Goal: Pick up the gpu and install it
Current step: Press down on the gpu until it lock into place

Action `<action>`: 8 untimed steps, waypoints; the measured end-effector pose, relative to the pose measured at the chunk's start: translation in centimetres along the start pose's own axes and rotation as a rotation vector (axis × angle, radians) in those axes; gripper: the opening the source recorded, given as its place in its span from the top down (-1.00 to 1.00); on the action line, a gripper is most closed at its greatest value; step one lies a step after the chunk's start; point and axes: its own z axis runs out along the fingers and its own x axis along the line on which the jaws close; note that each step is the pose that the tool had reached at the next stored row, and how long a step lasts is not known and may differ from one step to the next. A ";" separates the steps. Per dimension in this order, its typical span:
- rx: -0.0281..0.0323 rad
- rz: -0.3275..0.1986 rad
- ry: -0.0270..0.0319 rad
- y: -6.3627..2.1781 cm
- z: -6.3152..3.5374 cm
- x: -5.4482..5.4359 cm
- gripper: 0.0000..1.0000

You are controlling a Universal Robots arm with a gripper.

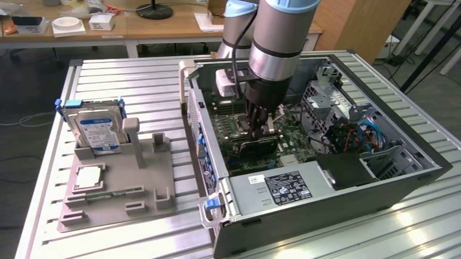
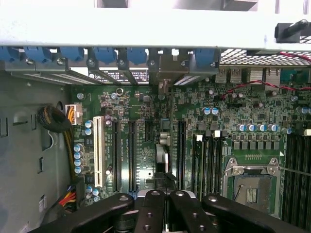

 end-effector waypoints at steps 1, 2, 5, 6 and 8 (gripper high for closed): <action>0.0000 0.000 -0.0001 -0.09 0.01 0.0 0.79; 0.0000 0.000 -0.0001 -0.16 0.01 0.0 0.79; 0.0000 0.000 0.0000 -0.36 0.02 0.0 0.79; 0.0001 0.000 -0.0001 -0.42 0.03 0.0 0.79; 0.0001 0.000 -0.0001 -0.55 0.04 0.0 0.79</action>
